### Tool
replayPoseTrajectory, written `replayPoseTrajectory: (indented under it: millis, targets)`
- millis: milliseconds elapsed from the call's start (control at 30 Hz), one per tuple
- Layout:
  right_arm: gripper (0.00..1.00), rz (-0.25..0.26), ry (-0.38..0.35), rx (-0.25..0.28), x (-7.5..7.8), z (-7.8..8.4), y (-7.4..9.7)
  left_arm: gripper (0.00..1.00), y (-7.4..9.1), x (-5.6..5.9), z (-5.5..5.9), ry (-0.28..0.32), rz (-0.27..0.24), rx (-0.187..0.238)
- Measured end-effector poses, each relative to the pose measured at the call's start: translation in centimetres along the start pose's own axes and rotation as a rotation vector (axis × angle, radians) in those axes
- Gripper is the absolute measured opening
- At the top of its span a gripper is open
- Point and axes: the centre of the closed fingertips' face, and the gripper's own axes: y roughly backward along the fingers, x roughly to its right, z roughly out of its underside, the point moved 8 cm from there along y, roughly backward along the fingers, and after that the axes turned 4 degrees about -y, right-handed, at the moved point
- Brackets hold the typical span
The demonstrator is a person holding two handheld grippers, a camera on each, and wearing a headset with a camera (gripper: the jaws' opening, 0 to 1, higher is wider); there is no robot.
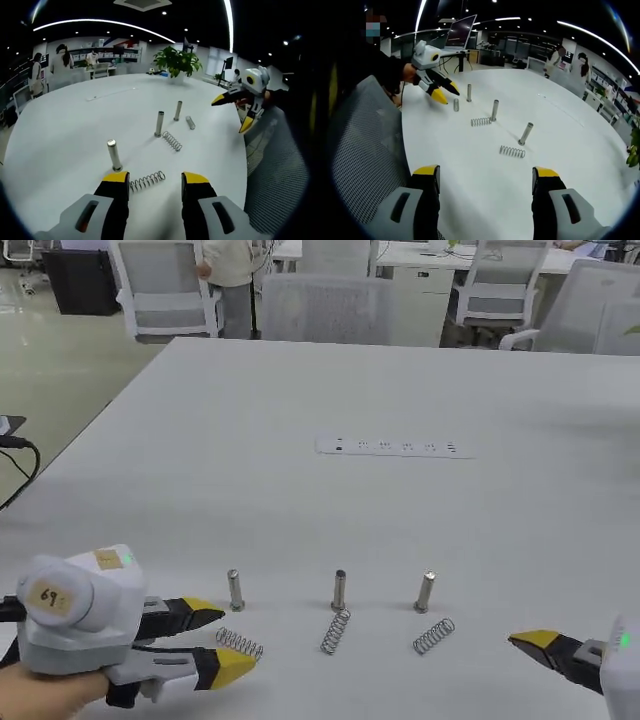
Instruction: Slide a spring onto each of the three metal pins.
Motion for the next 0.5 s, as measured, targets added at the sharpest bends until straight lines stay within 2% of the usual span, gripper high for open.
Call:
replayPoseTrajectory:
  millis: [300, 500]
  targets:
    - [0.74, 0.009, -0.007, -0.003, 0.1, 0.1, 0.0, 0.36, -1.1, -0.7, 0.6, 0.001, 0.029, -0.051]
    - [0.74, 0.01, -0.008, -0.001, 0.1, 0.1, 0.1, 0.34, -0.8, -0.5, 1.2, 0.008, 0.036, -0.073]
